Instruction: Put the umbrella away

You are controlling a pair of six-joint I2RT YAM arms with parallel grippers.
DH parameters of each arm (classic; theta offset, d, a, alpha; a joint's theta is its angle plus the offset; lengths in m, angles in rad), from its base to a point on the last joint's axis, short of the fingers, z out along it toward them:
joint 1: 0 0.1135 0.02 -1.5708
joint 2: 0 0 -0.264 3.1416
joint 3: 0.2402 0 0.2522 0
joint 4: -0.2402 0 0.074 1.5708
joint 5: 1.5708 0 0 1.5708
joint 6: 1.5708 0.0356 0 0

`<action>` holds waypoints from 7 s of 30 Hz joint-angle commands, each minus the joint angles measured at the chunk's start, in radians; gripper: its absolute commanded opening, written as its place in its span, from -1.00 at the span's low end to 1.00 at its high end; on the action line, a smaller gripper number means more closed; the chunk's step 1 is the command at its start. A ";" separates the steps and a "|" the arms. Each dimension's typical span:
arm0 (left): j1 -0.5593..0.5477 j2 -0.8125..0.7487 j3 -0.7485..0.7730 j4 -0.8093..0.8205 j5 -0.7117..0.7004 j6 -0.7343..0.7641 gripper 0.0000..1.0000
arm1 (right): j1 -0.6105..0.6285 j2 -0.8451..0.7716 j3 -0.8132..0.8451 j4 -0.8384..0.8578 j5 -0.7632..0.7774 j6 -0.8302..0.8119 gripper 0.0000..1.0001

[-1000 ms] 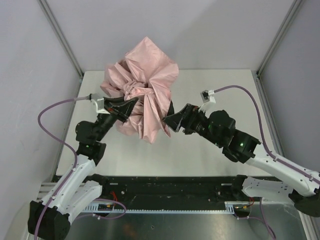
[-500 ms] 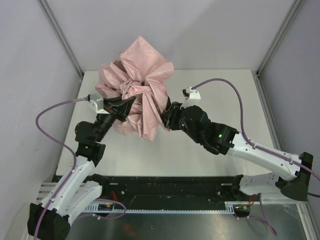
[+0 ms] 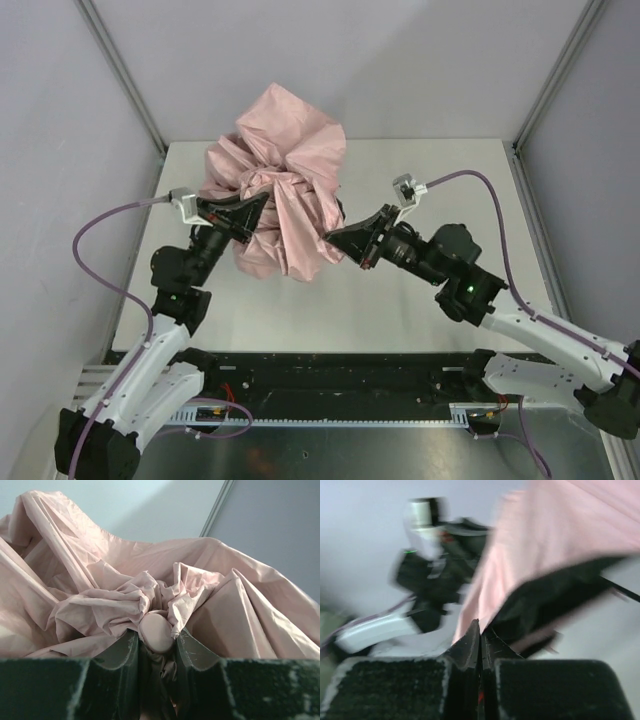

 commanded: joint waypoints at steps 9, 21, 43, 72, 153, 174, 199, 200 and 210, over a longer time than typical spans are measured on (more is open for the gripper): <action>0.009 -0.014 -0.023 0.234 -0.043 -0.310 -1.00 | 0.085 0.178 -0.172 1.098 -0.598 0.377 -1.00; 0.040 0.034 -0.091 0.441 0.004 -0.509 -1.00 | 0.160 0.047 -0.173 0.563 -0.551 0.024 -0.70; 0.044 0.071 -0.172 0.501 0.156 -0.515 -1.00 | 0.303 -0.075 0.019 -0.516 -0.067 -0.275 0.97; 0.062 0.087 -0.055 0.483 0.711 -0.473 -1.00 | 0.023 0.171 0.442 -0.610 -0.280 -0.550 0.99; 0.088 0.180 -0.024 0.165 0.548 -0.794 -1.00 | 0.241 0.318 -0.212 0.835 0.612 -0.532 -1.00; 0.005 0.305 0.048 0.185 0.578 -0.611 -1.00 | 0.125 0.197 -0.140 0.437 0.267 -0.443 -1.00; 0.173 0.244 0.196 -0.003 0.925 -0.306 -1.00 | 0.021 -0.357 -0.071 -0.592 0.114 -0.459 0.98; 0.169 0.244 0.195 -0.005 0.940 -0.298 -1.00 | 0.009 -0.344 -0.053 -0.598 0.077 -0.482 0.98; 0.121 0.222 0.189 -0.021 0.999 -0.326 -1.00 | -0.120 -0.030 0.179 -0.744 -0.394 -0.768 0.99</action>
